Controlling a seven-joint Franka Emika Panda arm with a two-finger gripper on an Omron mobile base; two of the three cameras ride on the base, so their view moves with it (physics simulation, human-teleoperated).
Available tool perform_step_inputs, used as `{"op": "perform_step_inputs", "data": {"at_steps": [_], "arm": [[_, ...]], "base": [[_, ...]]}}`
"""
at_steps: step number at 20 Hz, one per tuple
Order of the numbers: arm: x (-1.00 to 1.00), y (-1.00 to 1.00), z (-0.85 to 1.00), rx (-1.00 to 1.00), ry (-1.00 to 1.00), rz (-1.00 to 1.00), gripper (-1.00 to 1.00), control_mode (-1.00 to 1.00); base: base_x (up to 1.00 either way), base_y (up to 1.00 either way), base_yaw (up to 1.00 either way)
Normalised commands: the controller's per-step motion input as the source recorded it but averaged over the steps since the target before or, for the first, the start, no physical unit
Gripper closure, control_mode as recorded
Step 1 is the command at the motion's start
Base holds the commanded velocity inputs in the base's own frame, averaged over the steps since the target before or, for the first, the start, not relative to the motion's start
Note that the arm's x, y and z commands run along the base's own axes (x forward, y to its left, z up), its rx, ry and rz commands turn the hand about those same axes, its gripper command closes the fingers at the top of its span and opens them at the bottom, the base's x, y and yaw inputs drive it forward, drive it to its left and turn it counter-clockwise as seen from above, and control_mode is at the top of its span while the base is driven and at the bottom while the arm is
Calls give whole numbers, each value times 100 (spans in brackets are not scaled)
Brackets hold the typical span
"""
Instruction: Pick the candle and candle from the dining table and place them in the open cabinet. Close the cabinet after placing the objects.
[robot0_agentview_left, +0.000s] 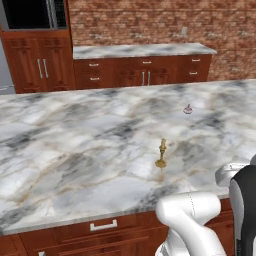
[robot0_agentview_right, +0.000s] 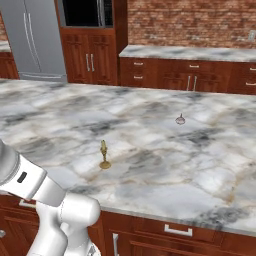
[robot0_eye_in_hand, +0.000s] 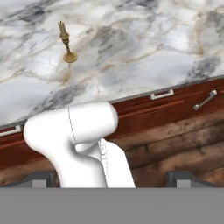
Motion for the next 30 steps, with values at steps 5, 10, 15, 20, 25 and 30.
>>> {"op": "perform_step_inputs", "data": {"at_steps": [5,10,15,20,25,30], "arm": [[81,-57,0,9,3,36,-100,-100],[68,-25,-2,24,-6,63,-100,-100],[52,-27,-37,12,-36,73,-100,-100],[51,-33,-59,0,-40,65,-100,-100],[49,-6,-45,-2,-42,56,-100,-100],[59,0,-2,1,-16,24,-100,-100]], "base": [[0,0,0],[0,0,0],[0,0,0],[0,0,0],[0,0,0],[0,0,0]]}}
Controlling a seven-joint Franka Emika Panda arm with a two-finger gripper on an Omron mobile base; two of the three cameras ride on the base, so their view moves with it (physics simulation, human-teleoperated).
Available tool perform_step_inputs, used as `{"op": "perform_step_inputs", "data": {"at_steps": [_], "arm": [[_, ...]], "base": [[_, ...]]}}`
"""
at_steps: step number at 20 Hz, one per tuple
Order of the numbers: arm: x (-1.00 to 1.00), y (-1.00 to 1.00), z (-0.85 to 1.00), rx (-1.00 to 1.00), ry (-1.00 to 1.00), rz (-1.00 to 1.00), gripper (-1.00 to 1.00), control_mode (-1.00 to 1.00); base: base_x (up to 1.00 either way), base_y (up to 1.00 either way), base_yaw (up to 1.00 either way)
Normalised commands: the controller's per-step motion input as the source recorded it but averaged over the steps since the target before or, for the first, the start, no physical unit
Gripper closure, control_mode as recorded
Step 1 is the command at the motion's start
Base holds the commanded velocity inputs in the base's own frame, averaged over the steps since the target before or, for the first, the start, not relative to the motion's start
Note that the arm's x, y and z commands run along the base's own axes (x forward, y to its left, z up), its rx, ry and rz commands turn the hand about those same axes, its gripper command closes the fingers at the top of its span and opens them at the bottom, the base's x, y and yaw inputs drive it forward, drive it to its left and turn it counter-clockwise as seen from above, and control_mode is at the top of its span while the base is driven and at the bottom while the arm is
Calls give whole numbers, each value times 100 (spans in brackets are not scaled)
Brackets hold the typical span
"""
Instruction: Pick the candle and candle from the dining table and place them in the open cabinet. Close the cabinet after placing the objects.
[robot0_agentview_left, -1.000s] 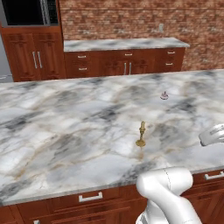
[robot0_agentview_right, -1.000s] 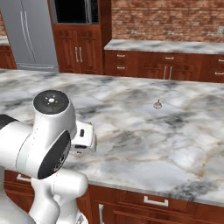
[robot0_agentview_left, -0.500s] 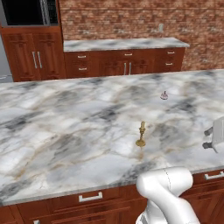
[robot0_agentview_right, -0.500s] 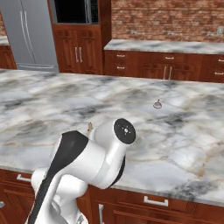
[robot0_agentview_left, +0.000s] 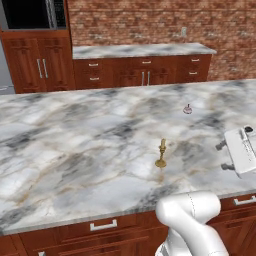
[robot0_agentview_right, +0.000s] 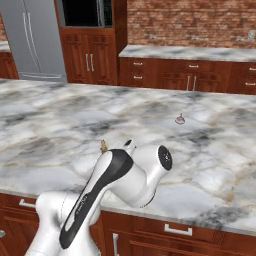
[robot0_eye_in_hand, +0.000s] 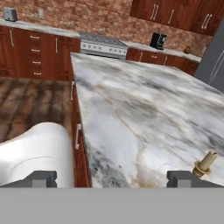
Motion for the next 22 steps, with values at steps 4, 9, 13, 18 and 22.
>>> {"op": "perform_step_inputs", "data": {"at_steps": [4,9,13,18,22], "arm": [[56,0,-7,0,-2,0,-100,-100],[72,4,-19,0,-1,-3,-100,-100],[38,1,-34,0,0,-7,-100,-100],[0,9,-51,0,4,-2,-100,-100],[0,79,-25,1,5,0,-100,-100]], "base": [[0,0,0],[0,0,0],[0,0,0],[0,0,0],[0,0,0]]}}
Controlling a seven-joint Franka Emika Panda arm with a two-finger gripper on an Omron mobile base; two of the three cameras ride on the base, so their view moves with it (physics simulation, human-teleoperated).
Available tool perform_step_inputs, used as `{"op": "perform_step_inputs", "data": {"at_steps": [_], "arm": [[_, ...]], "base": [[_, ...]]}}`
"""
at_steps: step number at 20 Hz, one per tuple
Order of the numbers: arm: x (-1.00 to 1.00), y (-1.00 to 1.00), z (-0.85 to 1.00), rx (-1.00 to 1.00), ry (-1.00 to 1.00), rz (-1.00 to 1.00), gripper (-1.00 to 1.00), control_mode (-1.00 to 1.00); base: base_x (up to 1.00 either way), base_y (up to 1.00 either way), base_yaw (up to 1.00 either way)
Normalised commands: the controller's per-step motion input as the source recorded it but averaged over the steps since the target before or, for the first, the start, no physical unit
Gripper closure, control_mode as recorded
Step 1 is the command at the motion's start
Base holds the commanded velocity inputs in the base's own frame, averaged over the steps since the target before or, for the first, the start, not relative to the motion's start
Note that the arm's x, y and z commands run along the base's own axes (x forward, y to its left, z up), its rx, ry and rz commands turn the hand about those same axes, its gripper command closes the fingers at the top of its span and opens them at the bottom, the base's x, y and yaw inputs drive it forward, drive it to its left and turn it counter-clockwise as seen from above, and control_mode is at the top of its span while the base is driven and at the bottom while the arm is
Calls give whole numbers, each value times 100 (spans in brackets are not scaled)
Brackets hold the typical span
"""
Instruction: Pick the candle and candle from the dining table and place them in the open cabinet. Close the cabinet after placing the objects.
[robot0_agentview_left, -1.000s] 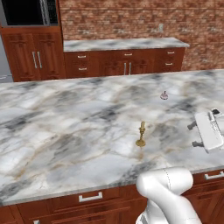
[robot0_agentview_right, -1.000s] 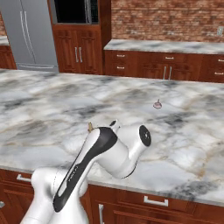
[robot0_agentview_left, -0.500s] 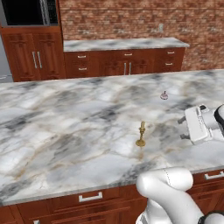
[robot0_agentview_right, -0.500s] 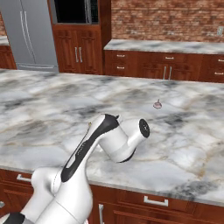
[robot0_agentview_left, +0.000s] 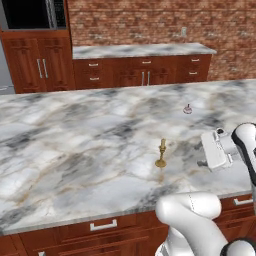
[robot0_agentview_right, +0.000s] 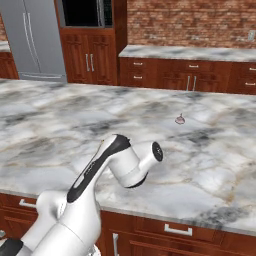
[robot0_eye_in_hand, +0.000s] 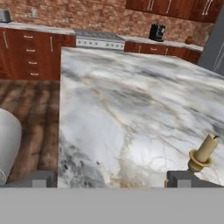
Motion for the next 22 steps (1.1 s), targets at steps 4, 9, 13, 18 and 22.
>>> {"op": "perform_step_inputs", "data": {"at_steps": [4,9,13,18,22], "arm": [[35,42,-4,0,1,-2,-100,-100],[57,26,-18,0,0,-6,-100,-100],[31,23,-43,0,6,-5,-100,-100],[0,9,-49,0,15,-7,-100,-100],[20,0,-5,1,0,-10,-100,-100]], "base": [[0,0,0],[0,0,0],[0,0,0],[0,0,0],[0,0,0]]}}
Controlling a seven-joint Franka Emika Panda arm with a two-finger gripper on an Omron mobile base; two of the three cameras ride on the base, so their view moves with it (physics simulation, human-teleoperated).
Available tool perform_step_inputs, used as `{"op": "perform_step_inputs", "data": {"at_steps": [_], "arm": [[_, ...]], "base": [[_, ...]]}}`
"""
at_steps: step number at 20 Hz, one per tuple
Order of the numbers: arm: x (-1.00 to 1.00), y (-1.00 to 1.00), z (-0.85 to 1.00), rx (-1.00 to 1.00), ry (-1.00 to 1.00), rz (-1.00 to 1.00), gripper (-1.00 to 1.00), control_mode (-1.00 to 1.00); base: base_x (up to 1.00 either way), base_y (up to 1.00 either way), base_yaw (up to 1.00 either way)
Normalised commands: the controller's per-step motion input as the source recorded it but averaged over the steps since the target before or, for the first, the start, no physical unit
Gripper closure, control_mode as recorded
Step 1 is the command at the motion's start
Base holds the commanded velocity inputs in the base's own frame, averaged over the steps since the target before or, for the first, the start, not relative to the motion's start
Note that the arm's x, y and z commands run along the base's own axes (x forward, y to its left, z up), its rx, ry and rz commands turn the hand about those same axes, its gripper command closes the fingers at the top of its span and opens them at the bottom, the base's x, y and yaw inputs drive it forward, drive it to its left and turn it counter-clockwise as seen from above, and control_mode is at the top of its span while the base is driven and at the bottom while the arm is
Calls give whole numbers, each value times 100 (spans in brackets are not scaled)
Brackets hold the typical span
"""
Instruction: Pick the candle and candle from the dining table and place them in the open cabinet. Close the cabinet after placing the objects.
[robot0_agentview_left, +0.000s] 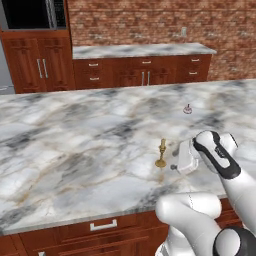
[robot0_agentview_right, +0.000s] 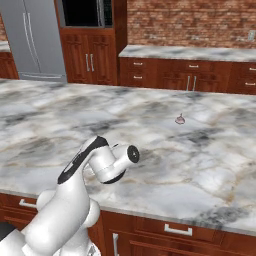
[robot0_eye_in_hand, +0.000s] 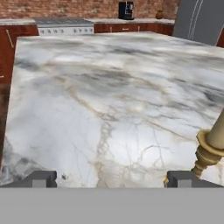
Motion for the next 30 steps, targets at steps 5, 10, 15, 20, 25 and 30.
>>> {"op": "perform_step_inputs", "data": {"at_steps": [5,10,15,20,25,30], "arm": [[35,0,-2,3,0,-17,-100,-100],[27,0,-24,1,2,-13,-100,-100],[29,0,-11,6,0,5,-100,-100],[24,2,-37,4,4,9,-100,-100],[30,-25,-6,6,0,0,-100,-100],[16,-3,-7,6,0,0,-100,-100]], "base": [[0,0,0],[0,0,0],[0,0,0],[0,0,0],[0,0,0],[0,0,0]]}}
